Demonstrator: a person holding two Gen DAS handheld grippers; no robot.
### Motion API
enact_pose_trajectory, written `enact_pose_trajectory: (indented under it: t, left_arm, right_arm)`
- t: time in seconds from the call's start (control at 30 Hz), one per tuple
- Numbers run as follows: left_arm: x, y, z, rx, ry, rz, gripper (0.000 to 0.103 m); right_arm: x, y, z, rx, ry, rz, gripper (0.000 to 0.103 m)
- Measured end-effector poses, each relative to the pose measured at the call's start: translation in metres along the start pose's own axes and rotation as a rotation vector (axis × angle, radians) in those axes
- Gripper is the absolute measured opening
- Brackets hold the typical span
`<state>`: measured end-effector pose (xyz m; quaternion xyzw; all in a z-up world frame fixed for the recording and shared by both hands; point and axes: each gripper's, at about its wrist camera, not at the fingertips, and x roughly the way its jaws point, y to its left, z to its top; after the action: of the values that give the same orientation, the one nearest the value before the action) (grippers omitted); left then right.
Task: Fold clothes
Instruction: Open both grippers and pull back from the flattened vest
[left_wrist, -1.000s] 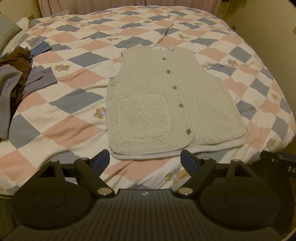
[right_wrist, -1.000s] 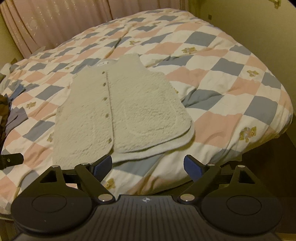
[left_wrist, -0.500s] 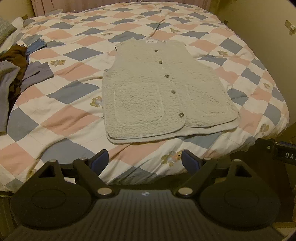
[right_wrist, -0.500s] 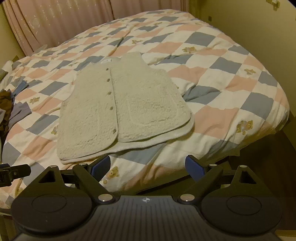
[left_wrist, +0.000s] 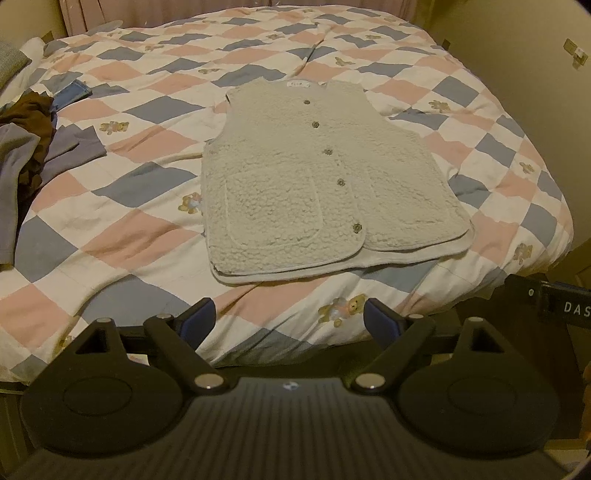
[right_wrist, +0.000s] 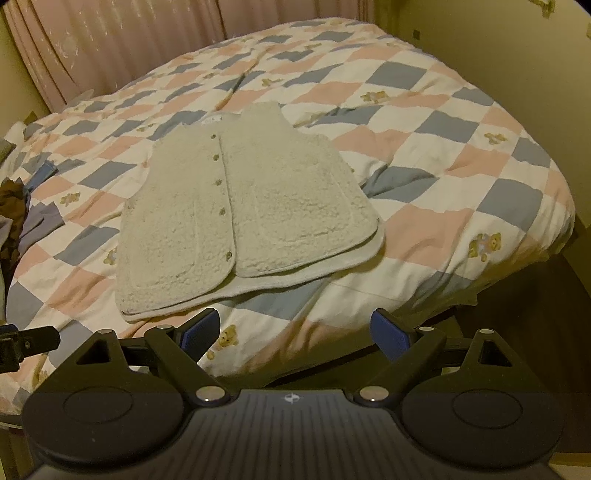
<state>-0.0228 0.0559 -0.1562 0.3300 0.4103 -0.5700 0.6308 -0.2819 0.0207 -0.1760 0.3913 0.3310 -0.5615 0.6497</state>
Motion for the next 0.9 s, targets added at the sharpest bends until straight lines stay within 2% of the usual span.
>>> enact_pose_trajectory:
  t: [0.23, 0.47, 0.7, 0.9]
  left_arm:
    - [0.01, 0.004, 0.011, -0.011, 0.005, 0.006, 0.086]
    - [0.036, 0.0, 0.04, -0.035, 0.038, 0.02, 0.086]
    - [0.081, -0.008, 0.089, -0.11, 0.081, 0.016, 0.086]
    - [0.128, -0.005, 0.135, -0.175, 0.075, 0.032, 0.086]
  right_arm:
    - [0.007, 0.004, 0.013, -0.013, -0.007, 0.002, 0.091]
    - [0.028, 0.002, 0.043, -0.046, 0.008, 0.011, 0.091]
    - [0.075, -0.019, 0.106, -0.091, 0.047, 0.049, 0.091]
    - [0.136, -0.052, 0.165, -0.124, 0.116, 0.094, 0.091]
